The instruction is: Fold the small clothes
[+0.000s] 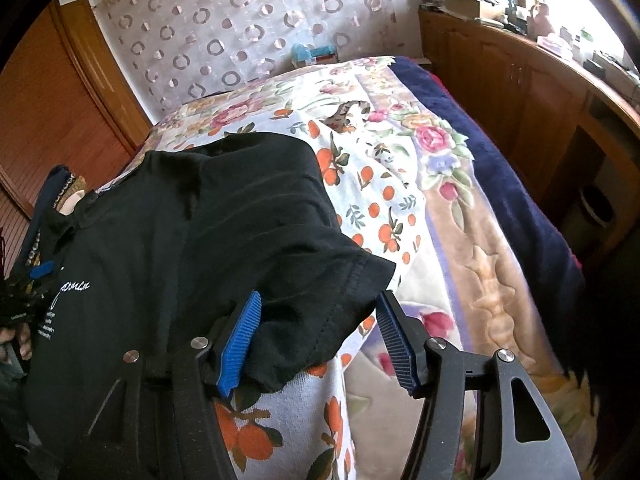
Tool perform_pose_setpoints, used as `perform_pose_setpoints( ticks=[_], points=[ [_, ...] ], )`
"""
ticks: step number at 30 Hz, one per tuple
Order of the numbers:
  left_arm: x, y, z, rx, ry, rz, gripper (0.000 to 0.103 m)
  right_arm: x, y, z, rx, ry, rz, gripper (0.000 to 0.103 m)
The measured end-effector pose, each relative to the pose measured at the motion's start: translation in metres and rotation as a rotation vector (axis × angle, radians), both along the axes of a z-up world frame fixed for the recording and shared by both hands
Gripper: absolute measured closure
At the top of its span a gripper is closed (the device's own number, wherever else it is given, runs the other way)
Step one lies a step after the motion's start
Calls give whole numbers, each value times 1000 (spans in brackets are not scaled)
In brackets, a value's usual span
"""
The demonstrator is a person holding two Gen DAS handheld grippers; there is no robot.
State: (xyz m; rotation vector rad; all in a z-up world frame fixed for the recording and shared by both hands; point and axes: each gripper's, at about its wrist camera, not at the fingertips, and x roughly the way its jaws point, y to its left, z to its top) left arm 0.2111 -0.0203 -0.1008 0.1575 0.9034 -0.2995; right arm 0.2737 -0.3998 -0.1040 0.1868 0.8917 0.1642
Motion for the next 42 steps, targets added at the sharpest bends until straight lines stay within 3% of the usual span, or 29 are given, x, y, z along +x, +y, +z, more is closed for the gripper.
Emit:
perform_pose_setpoints(
  ticks=[4, 6, 8, 11, 16, 21, 28, 31, 33, 42],
  points=[
    [0, 0, 0, -1, 1, 1, 21, 0, 5, 1, 12, -10, 43, 65],
    [0, 0, 0, 0, 1, 0, 21, -1, 9, 3, -28, -16, 53, 71],
    [0, 0, 0, -1, 1, 1, 20, 0, 14, 5, -74, -22, 54, 87],
    [0, 0, 0, -1, 1, 1, 21, 1, 19, 10, -135, -35, 62, 94],
    [0, 0, 0, -1, 1, 1, 20, -8, 39, 36, -180, -146, 88, 95],
    [0, 0, 0, -1, 1, 0, 20, -16, 78, 57, -159, -221, 195, 95],
    [0, 0, 0, -2, 1, 1, 20, -12, 132, 18, -99, -130, 339, 95],
    [0, 0, 0, 0, -2, 2, 20, -4, 140, -3, -97, -62, 342, 75],
    [-2, 3, 4, -3, -24, 15, 20, -4, 139, -8, -85, -43, 337, 72],
    [-19, 7, 25, -49, -142, 11, 20, -8, 123, 30, -125, -117, 243, 70]
  ],
)
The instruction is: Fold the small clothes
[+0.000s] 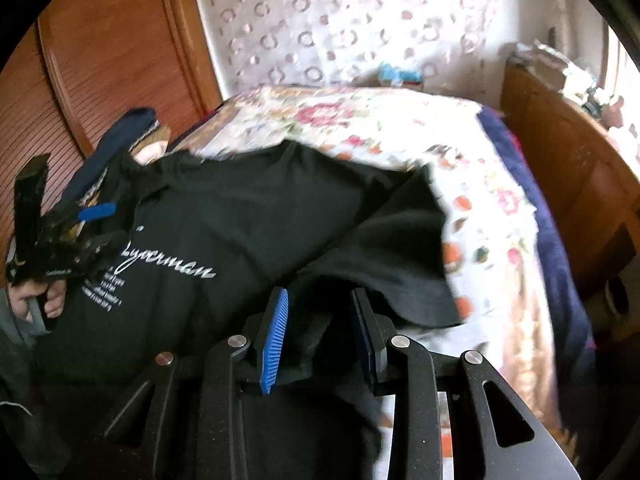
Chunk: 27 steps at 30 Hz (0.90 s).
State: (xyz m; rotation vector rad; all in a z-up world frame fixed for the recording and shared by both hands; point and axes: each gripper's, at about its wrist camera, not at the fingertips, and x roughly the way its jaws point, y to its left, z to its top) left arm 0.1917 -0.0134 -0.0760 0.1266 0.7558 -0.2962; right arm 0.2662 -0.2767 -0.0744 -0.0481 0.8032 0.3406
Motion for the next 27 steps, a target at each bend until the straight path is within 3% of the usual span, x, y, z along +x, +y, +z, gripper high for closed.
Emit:
perform_pose_setpoints(
  ticks=[6, 10, 15, 21, 22, 23, 24, 27],
  points=[
    [-5, 6, 7, -43, -41, -6, 20, -7, -24, 7, -38, -40, -107, 70],
    [-7, 9, 9, -62, -50, 2, 20, 7, -35, -15, -42, 22, -161, 70],
    [-7, 13, 8, -83, -56, 15, 20, 18, -36, -37, -25, 85, -175, 70],
    [-7, 13, 7, -85, -61, 24, 20, 18, -33, -35, -53, 70, -158, 70],
    [-7, 13, 7, -85, -62, 26, 20, 17, -31, -35, -63, 67, -150, 77],
    [-7, 13, 7, -85, -62, 28, 20, 17, -30, -35, -73, 64, -138, 93],
    [-7, 13, 6, -84, -63, 29, 20, 18, -27, -33, -85, 67, -121, 99],
    [-7, 14, 5, -81, -61, 33, 20, 22, -25, -32, -135, 66, -87, 102]
  ],
)
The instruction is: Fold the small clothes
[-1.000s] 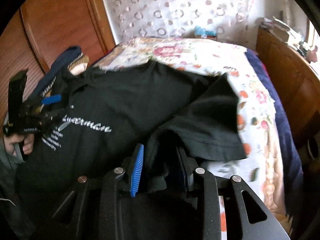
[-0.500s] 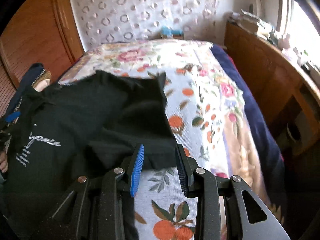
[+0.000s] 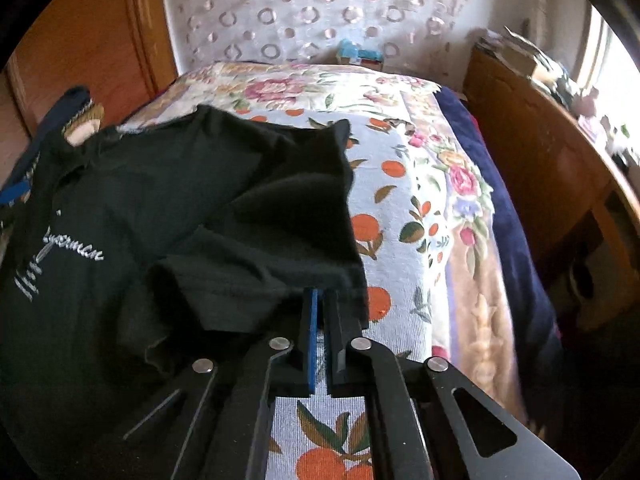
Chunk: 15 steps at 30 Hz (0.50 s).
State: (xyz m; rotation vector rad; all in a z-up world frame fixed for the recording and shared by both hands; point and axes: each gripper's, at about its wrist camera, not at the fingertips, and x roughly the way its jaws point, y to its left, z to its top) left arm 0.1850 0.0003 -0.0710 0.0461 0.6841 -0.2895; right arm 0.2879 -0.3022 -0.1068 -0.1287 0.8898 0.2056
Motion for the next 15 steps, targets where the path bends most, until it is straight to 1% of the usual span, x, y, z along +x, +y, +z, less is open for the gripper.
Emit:
perform_pose_setpoints(
  ticks=[3, 7, 11, 15],
  points=[
    [-1, 1, 0, 1, -4, 4, 20, 1, 2, 6, -8, -19, 10, 102],
    [0, 1, -1, 10, -6, 11, 20, -4, 12, 34, 25, -93, 54, 103],
    [-1, 1, -1, 10, -11, 16, 20, -4, 40, 61, 48, -149, 152, 103],
    [-1, 4, 1, 2, -19, 29, 20, 7, 75, 73, 77, -158, 258, 103]
  ],
)
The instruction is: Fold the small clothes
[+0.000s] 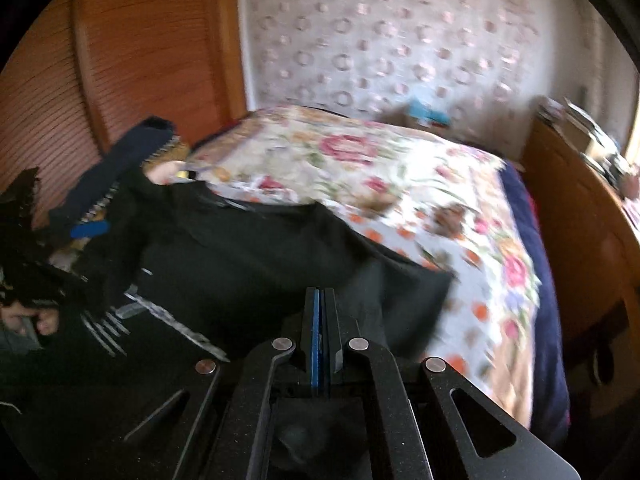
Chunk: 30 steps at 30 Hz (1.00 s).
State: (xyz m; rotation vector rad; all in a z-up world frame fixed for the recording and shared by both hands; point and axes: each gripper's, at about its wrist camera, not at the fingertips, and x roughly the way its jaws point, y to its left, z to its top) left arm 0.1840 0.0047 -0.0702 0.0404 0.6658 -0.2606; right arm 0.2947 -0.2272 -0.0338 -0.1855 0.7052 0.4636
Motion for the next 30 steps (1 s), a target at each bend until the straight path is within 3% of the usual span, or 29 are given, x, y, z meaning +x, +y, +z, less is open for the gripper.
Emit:
perform_pose_setpoints(
  ticks=[7, 9, 11, 17, 30],
  points=[
    [0, 3, -1, -6, 0, 10, 20, 24, 33, 4, 49, 2, 108, 102],
    [1, 3, -1, -5, -1, 10, 20, 32, 31, 3, 32, -6, 87, 96],
    [1, 3, -1, -4, -3, 8, 20, 38, 25, -3, 2, -4, 46, 76],
    [-1, 3, 0, -3, -9, 4, 20, 22, 20, -15, -30, 19, -25, 76],
    [-2, 0, 0, 6, -8, -3, 20, -25, -4, -67, -20, 177, -142, 76]
  ],
)
